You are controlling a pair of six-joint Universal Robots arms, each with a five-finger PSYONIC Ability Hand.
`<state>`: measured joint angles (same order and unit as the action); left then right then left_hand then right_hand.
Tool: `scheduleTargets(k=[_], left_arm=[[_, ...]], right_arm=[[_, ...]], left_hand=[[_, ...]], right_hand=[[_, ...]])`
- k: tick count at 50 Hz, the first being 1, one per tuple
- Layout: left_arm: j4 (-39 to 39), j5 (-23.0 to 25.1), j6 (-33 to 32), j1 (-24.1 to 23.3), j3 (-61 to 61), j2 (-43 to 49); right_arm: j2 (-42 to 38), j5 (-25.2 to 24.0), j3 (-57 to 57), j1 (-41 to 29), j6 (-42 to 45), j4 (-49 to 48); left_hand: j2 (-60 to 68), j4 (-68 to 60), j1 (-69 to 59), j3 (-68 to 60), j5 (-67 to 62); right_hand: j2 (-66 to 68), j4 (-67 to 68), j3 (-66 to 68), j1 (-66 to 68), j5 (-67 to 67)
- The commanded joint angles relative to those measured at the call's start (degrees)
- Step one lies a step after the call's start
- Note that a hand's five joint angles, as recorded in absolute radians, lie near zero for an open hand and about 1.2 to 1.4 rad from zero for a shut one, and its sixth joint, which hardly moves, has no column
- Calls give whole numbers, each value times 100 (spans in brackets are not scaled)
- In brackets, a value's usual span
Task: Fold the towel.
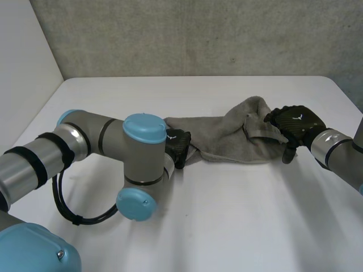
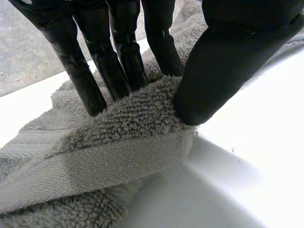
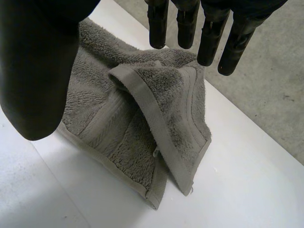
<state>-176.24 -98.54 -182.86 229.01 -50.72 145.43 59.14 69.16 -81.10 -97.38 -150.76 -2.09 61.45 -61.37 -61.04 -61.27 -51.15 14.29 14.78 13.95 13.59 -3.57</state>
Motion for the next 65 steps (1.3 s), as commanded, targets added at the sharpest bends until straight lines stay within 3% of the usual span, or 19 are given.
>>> scheduleTargets(k=[1, 2, 7, 16, 19, 21, 25, 28, 41, 49, 56, 65], left_arm=[[2, -16, -22, 64, 1, -32], [2, -16, -30, 73, 10, -24], [2, -25, -92, 91, -16, -6], [2, -33, -206, 91, 1, -15], [10, -33, -224, 91, 19, -24], [2, -33, -294, 91, 19, -32], [10, -33, -390, 100, 19, -59], [28, -42, -487, 117, 10, -120], [370, -350, -848, 354, -157, -1199], [494, -279, -1041, 434, -359, -2177], [546, -262, -1296, 434, -456, -2975], [590, -262, -1331, 539, -403, -3399]], right_arm=[[-17, 1, -11, -1, 12, 7], [-25, 1, -11, -1, 12, 7], [-34, -8, -46, -9, 21, 7], [-52, -8, -46, -18, 30, 7], [-69, -8, -55, -18, 65, 7], [-104, -8, -63, -27, 117, 7], [-122, -8, -72, -27, 144, 16], [-122, -17, -72, -27, 144, 16], [123, 18, -90, -71, -40, 323], [370, 1, -125, -141, -964, 675], [476, 1, -107, -641, -1920, 658], [361, -17, -2, -1266, -2150, 623]], left_hand=[[299, -307, -340, -316, -329], [-639, 632, 599, 622, 609], [-1807, 1800, 1767, 1790, 1777], [-1776, 1768, 1735, 1758, 1746], [-1305, 1297, 1264, 1288, 1275], [-17, 9, -24, 0, -13], [627, -635, -668, -644, -657], [1850, -1858, -1891, -1867, -1880], [1855, -1863, -1896, -1873, -1885], [1855, -1863, -1896, -1873, -1885], [1855, -1863, -1896, -1873, -1885], [1855, -1863, -1896, -1873, -1885]], right_hand=[[-429, -478, -395, -359, 357], [-429, -478, -395, -359, 357], [-429, -478, -395, -359, 357], [-429, -478, -395, -359, 357], [-429, -478, -395, -359, 357], [-429, -478, -395, -359, 357], [-429, -478, -395, -359, 357], [-429, -478, -395, -359, 357], [-429, -478, -395, -359, 357], [-429, -478, -395, -359, 357], [-429, -478, -395, -359, 357], [-429, -478, -395, -359, 357]])
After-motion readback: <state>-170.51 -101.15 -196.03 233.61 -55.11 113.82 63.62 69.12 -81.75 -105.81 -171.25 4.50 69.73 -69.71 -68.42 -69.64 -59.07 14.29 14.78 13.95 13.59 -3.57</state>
